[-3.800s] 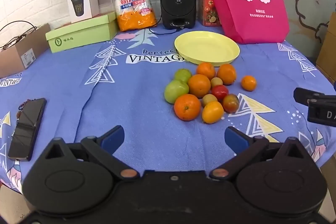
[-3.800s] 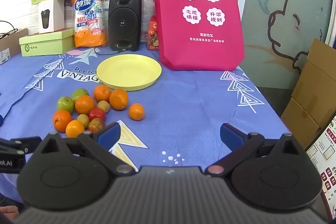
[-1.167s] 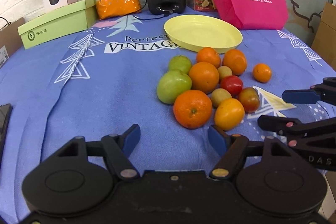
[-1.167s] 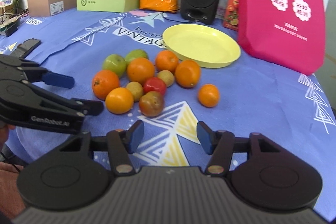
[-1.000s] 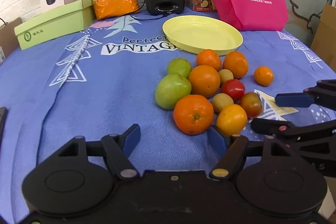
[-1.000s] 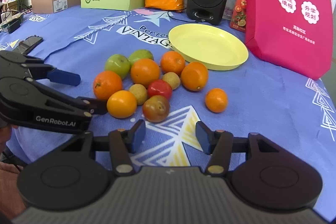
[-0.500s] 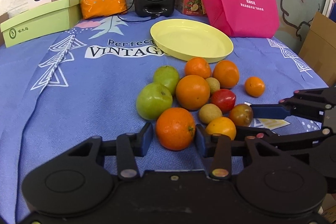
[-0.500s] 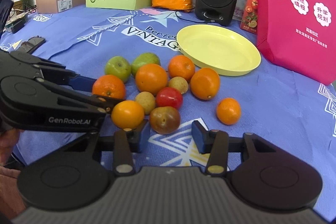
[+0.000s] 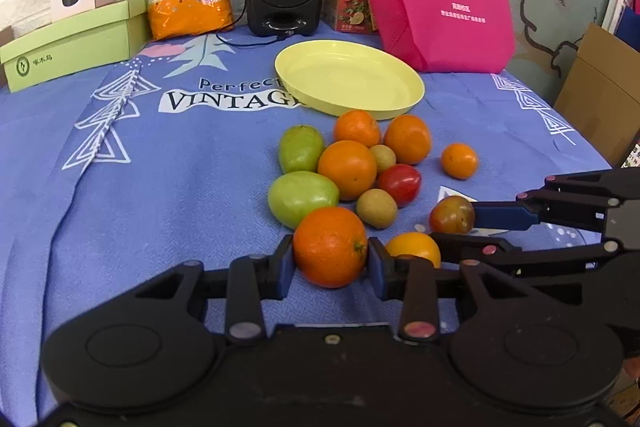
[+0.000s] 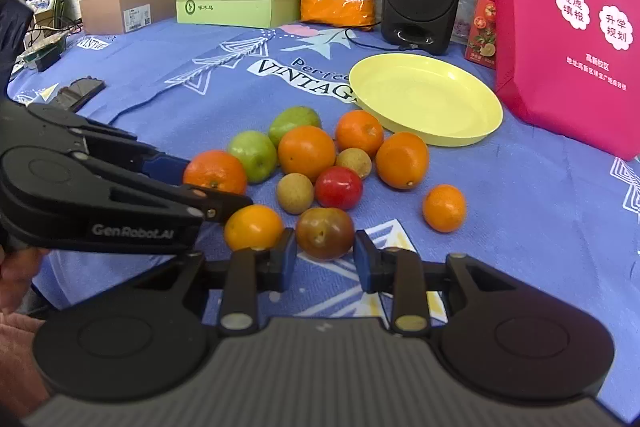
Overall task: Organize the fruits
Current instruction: 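Grasp a large orange with the left tool while the right tool grasps a brown tomato, then carry both fruits onto the yellow plate and open both tools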
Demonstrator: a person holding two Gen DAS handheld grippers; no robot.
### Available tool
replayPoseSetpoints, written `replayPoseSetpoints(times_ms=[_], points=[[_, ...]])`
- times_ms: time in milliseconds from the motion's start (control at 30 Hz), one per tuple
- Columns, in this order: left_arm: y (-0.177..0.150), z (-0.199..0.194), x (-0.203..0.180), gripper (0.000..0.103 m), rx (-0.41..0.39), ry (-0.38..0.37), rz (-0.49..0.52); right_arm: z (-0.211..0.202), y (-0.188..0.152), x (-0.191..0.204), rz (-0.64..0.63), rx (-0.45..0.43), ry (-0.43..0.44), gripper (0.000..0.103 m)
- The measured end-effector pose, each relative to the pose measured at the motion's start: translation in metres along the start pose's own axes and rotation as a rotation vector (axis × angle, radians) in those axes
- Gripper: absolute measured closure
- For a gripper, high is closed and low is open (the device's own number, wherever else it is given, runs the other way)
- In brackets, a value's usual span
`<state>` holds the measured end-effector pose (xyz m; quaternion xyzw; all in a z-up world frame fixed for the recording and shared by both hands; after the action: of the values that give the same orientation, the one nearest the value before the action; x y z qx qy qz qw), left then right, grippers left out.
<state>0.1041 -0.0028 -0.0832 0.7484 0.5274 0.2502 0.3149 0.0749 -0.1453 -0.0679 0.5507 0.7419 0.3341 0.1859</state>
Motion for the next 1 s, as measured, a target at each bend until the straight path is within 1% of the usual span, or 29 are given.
replayPoseSetpoints(times_ms=[233, 367, 467, 600, 700, 833, 900, 1000], points=[[0.006, -0.012, -0.003, 0.066, -0.019, 0.008, 0.006, -0.012, 0.001, -0.009, 0.023, -0.028, -0.018, 0.073], [0.015, -0.019, -0.001, 0.066, -0.044, 0.008, 0.011, -0.017, 0.005, -0.014, 0.03, -0.043, -0.025, 0.073], [0.022, -0.023, 0.002, 0.066, -0.062, 0.023, 0.013, -0.017, 0.008, -0.017, 0.033, -0.05, -0.029, 0.073], [0.034, -0.019, 0.008, 0.066, -0.075, 0.004, 0.004, -0.013, 0.015, -0.02, 0.031, -0.055, -0.028, 0.073], [0.053, -0.007, 0.009, 0.066, -0.094, -0.005, 0.017, -0.007, 0.03, -0.024, 0.032, -0.079, -0.031, 0.073], [0.087, 0.019, 0.013, 0.066, -0.117, 0.001, 0.042, 0.008, 0.064, -0.034, 0.028, -0.126, -0.05, 0.073], [0.104, 0.039, 0.018, 0.066, -0.113, 0.008, 0.048, 0.019, 0.083, -0.041, 0.029, -0.14, -0.063, 0.073], [0.124, 0.07, 0.026, 0.066, -0.093, -0.001, 0.034, 0.041, 0.102, -0.053, 0.035, -0.132, -0.092, 0.073]])
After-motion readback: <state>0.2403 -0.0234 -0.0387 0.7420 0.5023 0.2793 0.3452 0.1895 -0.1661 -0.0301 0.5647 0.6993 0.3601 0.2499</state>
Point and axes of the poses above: each gripper's, at about its wrist camera, not at the fingertips, and z roughly the way its jaws point, x to its left, y to its top, the point moved 4 cm from there along z, roughly the way its jaws point, and after that the axes turned 13 degrees about z, right-handed, at the moved point
